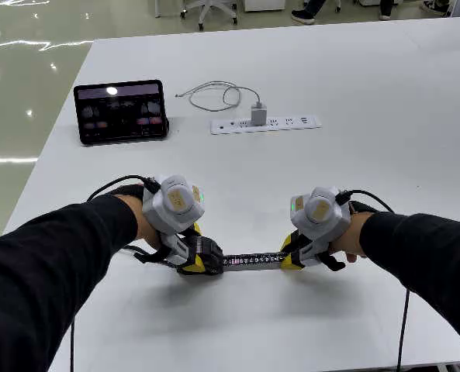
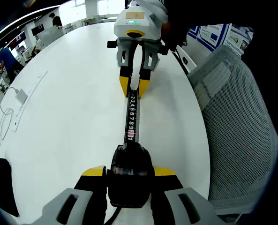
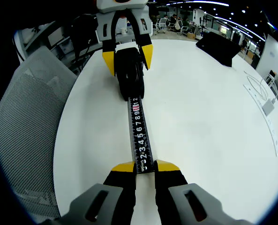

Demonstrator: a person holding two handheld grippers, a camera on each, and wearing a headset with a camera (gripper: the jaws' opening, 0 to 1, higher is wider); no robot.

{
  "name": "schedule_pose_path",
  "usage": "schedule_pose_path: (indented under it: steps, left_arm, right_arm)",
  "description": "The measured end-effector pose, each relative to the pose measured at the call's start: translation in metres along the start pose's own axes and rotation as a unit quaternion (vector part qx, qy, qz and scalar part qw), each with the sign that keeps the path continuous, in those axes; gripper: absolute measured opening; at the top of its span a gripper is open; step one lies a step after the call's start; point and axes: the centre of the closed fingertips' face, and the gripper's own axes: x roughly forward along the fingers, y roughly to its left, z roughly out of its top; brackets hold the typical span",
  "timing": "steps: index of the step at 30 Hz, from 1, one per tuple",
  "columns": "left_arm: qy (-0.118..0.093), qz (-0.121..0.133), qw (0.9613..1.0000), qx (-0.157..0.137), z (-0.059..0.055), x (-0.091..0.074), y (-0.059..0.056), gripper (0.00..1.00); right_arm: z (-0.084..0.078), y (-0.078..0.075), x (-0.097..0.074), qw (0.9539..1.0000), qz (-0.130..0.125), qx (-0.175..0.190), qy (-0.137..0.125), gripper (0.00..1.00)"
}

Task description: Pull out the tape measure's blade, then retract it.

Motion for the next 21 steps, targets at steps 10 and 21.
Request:
schedule_pose_path:
  steps: [10,21]
  left_arm:
    - [0.000,-0.002,1.0000,-0.002,0.000,0.000,0.000,0.32]
    - [-0.001,-0.001,1.0000,-0.006,0.000,0.000,0.000,0.32]
  right_arm:
    - [-0.008,-0.001,-0.005,1.0000,-0.005,0.001,0.001,0.10]
    - [-0.019,-0.004,-0.013,0.9999,-0.010,0.003,0.004,0.10]
